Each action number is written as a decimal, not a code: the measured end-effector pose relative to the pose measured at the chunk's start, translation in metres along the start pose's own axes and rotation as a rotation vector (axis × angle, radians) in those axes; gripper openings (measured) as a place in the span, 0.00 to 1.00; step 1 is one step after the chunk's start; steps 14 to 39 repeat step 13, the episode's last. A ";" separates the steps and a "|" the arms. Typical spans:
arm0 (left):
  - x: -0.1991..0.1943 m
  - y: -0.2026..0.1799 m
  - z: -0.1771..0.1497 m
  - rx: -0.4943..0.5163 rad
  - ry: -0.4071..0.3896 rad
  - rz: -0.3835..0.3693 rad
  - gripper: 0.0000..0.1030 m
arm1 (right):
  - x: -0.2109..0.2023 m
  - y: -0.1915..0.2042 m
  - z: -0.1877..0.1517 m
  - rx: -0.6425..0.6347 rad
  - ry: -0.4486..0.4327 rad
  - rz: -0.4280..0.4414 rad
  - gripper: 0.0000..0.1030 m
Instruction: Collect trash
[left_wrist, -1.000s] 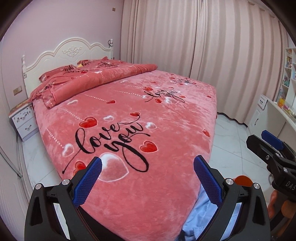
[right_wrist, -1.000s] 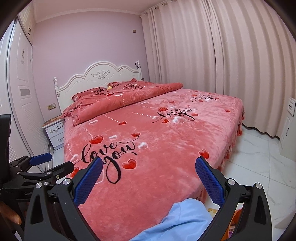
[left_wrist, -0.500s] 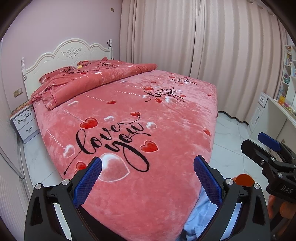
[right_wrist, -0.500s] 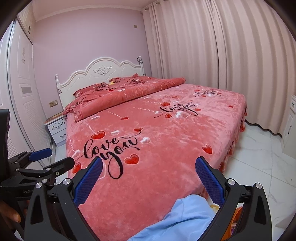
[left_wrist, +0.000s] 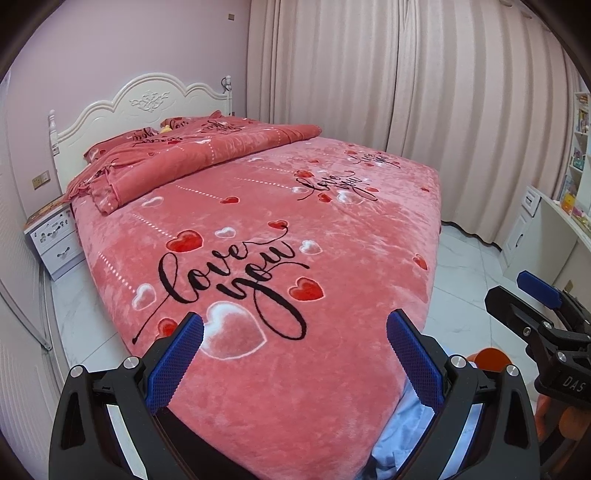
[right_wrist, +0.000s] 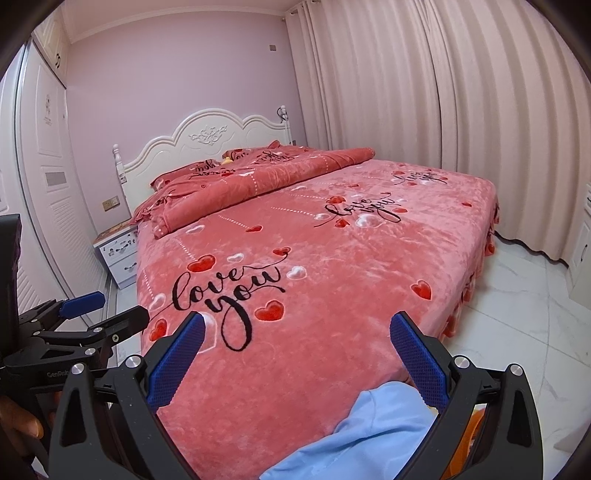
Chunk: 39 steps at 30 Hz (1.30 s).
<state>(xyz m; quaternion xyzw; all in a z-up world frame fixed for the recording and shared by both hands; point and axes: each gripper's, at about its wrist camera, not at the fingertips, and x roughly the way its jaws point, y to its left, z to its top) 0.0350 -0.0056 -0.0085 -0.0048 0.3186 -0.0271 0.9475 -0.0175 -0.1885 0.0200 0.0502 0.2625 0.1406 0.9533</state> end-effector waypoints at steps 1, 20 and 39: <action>0.000 0.000 0.000 -0.001 0.001 -0.001 0.95 | 0.000 0.000 0.000 0.000 0.001 0.001 0.95; 0.001 -0.005 -0.001 0.013 0.022 0.008 0.95 | 0.005 -0.003 -0.001 0.014 0.020 0.013 0.95; 0.001 -0.005 -0.001 0.013 0.022 0.008 0.95 | 0.005 -0.003 -0.001 0.014 0.020 0.013 0.95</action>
